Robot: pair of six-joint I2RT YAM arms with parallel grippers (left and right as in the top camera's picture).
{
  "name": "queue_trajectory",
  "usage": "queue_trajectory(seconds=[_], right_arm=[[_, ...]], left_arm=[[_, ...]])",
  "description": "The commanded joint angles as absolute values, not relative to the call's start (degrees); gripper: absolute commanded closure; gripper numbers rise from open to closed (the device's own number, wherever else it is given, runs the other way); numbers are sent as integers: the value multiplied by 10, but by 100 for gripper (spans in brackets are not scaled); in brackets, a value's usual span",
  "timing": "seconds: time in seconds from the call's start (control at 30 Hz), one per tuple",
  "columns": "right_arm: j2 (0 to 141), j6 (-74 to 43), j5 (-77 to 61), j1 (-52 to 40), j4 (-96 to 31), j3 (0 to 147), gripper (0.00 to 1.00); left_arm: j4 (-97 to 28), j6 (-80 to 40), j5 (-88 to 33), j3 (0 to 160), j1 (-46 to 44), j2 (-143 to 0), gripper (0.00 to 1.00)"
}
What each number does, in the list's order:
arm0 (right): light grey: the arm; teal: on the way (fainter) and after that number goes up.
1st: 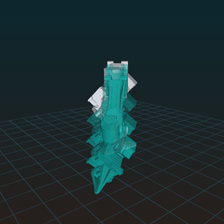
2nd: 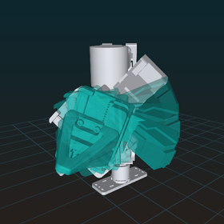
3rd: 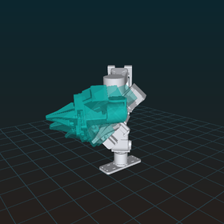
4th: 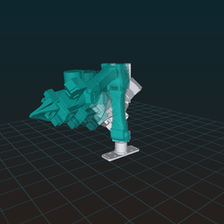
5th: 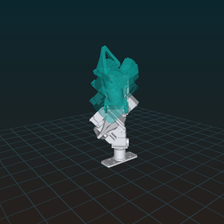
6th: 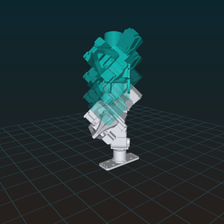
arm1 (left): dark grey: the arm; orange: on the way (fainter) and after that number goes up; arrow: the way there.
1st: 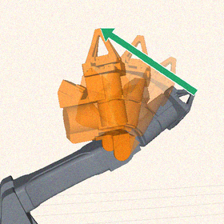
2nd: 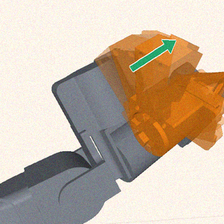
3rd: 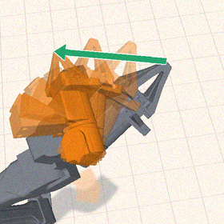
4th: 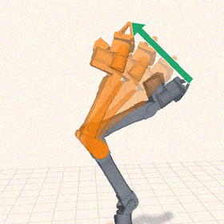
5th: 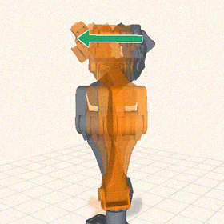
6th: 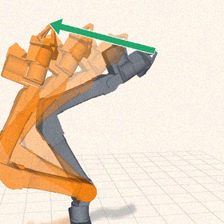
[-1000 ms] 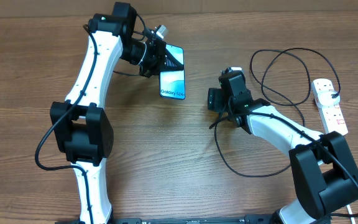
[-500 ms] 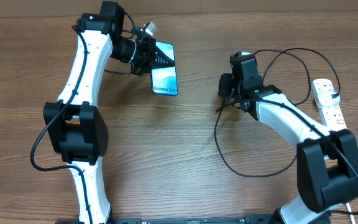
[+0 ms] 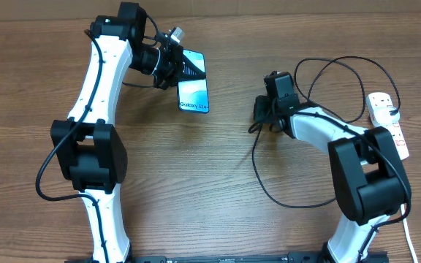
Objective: Plug charger to phone and switch on socket
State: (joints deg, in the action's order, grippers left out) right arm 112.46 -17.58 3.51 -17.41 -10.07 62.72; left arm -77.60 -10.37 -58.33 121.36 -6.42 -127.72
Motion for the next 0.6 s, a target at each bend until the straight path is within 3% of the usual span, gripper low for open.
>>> queue_trajectory(seconds=[0.0, 0.2, 0.43, 0.57], right_arm=[[1154, -178, 53, -175, -93, 633, 67], [1182, -176, 66, -175, -76, 633, 70], [1188, -176, 66, -175, -86, 633, 90], [1187, -176, 65, -175, -97, 633, 91]], left_arm=[[-778, -107, -606, 1225, -64, -1257, 96], [-778, -107, -606, 1225, -64, -1257, 96], [-777, -107, -606, 1225, -64, -1257, 96], [-778, -107, -606, 1225, -64, -1257, 96]])
